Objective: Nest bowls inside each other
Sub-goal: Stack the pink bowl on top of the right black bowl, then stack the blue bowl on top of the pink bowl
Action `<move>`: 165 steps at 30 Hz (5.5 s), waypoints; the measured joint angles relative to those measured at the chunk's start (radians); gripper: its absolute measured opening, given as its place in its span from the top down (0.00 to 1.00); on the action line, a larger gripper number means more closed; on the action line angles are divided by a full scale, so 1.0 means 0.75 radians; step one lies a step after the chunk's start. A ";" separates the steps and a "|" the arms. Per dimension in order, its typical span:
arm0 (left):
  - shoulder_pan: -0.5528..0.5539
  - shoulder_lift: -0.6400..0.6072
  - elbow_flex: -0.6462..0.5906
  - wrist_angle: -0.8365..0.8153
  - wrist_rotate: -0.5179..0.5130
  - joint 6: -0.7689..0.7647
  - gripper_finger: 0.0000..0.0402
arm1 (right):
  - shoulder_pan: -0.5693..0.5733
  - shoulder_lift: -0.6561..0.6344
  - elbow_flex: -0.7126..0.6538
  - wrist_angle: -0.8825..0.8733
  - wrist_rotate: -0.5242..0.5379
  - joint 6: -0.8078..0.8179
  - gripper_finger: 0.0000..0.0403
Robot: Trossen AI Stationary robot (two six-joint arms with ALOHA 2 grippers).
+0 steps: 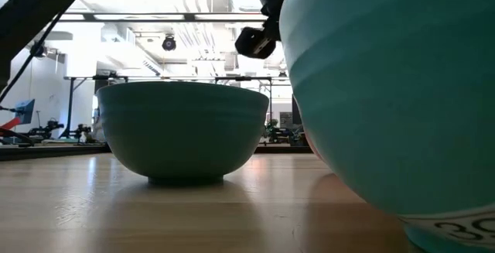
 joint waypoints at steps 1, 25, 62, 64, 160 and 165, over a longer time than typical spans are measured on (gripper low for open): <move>-0.002 0.000 -0.017 0.001 0.000 -0.001 1.00 | 0.000 -0.001 -0.009 0.000 0.000 0.011 0.84; -0.015 -0.092 -0.054 0.037 0.023 0.142 0.64 | 0.000 0.002 -0.049 0.043 -0.049 0.169 0.84; -0.164 -0.557 -0.832 0.719 -0.050 0.595 0.73 | 0.073 0.569 -0.638 1.538 -0.172 0.508 0.84; -0.164 -0.563 -0.867 0.764 -0.046 0.595 0.73 | 0.073 0.589 -0.587 1.451 -0.172 0.498 0.84; -0.351 -1.603 -2.034 1.298 -0.075 0.065 0.73 | 0.703 0.785 -0.312 0.317 -0.391 0.937 0.76; -0.351 -1.603 -2.034 1.299 -0.075 0.069 0.73 | 0.702 0.785 -0.315 0.334 -0.425 0.937 0.87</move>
